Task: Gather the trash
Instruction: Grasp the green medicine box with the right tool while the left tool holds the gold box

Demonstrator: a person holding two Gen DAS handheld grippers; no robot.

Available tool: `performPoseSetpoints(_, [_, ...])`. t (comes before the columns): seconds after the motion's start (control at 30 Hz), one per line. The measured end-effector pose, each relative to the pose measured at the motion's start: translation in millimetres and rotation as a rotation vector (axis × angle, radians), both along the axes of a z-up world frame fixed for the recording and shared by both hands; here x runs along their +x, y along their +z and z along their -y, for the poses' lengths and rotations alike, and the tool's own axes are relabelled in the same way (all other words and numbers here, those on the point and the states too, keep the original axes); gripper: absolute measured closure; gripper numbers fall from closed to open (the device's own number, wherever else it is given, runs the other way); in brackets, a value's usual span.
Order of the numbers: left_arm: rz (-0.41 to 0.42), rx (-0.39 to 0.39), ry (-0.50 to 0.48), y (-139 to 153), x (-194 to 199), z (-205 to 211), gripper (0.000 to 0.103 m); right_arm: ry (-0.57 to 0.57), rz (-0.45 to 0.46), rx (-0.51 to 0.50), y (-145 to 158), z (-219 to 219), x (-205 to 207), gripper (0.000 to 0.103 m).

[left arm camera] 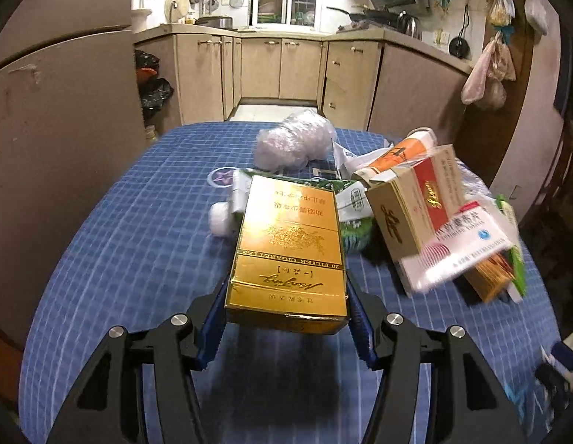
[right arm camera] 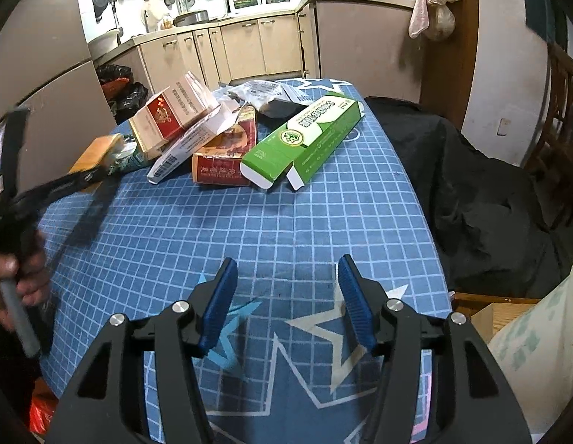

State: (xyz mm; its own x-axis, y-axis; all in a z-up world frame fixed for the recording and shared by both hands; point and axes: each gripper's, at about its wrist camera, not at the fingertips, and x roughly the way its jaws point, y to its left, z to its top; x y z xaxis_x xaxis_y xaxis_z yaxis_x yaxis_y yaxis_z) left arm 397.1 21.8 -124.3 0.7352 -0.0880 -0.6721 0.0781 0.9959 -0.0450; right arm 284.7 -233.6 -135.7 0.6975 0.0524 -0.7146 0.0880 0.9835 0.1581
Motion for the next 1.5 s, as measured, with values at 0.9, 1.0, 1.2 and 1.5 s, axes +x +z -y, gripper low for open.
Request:
performPoseSetpoints(0.9, [0.035,0.036,0.045,1.3,-59.2,-18.5,0.044,-0.157,-0.048,0.236,2.5,31.1,127.3,0.047])
performPoseSetpoints(1.0, [0.031,0.035,0.038,-0.3,-59.0,-17.3,0.044,-0.174,-0.055,0.234,-4.1,32.5,128.3,0.045])
performPoseSetpoints(1.2, [0.017,0.026,0.032,-2.2,-58.8,-15.9,0.044,-0.188,-0.065,0.187,-6.4,27.1,120.7,0.045])
performPoseSetpoints(1.5, [0.041,0.023,0.023,6.2,-68.8,-12.1,0.043,-0.17,-0.045,0.18,-8.6,27.5,89.7,0.059])
